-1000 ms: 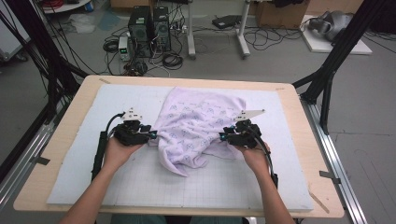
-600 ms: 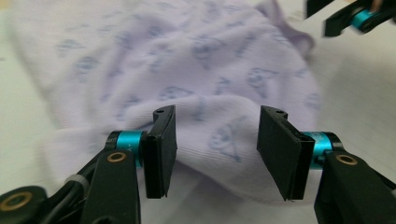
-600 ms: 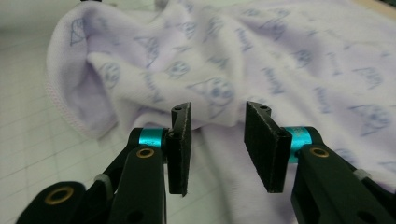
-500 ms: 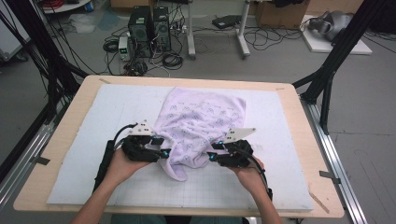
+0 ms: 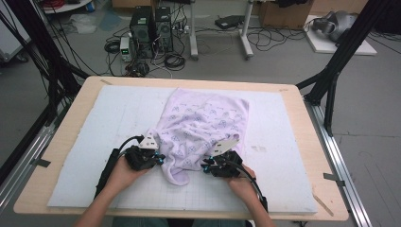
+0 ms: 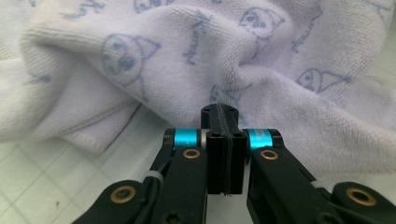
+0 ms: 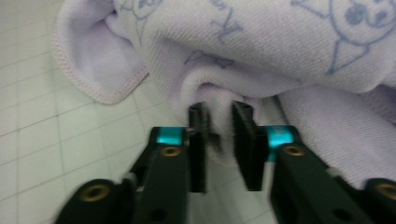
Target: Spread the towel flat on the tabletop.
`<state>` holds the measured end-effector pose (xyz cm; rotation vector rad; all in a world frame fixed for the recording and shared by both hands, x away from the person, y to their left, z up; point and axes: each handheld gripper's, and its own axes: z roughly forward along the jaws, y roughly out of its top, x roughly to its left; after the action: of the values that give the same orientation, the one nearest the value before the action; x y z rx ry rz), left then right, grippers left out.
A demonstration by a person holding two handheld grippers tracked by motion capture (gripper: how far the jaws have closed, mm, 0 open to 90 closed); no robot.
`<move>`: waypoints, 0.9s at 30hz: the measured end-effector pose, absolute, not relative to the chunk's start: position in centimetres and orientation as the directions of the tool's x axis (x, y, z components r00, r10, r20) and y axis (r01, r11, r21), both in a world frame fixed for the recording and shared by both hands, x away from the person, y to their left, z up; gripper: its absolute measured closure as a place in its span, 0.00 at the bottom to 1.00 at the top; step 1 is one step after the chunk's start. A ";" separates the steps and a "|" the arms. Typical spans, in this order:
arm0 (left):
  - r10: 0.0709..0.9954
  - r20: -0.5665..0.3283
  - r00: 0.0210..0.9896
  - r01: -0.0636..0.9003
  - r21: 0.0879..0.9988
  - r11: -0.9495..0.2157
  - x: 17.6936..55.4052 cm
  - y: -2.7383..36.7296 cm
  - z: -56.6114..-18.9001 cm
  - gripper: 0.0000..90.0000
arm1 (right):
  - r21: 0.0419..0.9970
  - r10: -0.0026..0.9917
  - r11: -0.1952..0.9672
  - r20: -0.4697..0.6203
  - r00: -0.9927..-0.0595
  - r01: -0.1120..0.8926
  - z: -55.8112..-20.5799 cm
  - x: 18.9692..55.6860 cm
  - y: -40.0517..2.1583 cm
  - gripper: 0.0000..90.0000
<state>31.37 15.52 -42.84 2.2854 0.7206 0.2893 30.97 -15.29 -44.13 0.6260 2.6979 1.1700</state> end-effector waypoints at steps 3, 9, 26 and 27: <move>0.578 -0.009 0.816 0.410 0.713 -0.568 31.1 16.0 -42.3 1.00 | 0.726 0.405 0.607 0.066 -0.912 0.322 -43.8 30.8 -15.7 0.92; 0.592 -0.053 0.804 0.419 0.756 -0.502 30.7 16.2 -41.6 0.83 | 0.749 0.403 0.591 0.046 -0.914 0.298 -42.1 29.1 -17.4 0.93; 0.528 0.020 0.849 0.365 0.700 -0.614 29.8 11.9 -43.5 0.97 | 0.758 0.422 0.582 0.028 -0.906 0.295 -40.9 25.6 -20.3 0.93; 0.537 0.020 0.844 0.370 0.702 -0.608 29.8 12.1 -43.4 0.97 | 0.760 0.413 0.584 0.025 -0.910 0.286 -40.8 25.5 -20.2 0.93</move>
<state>29.79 12.11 -43.43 2.2907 0.6565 0.2961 25.53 -20.22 -40.75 0.5910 2.6559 1.2318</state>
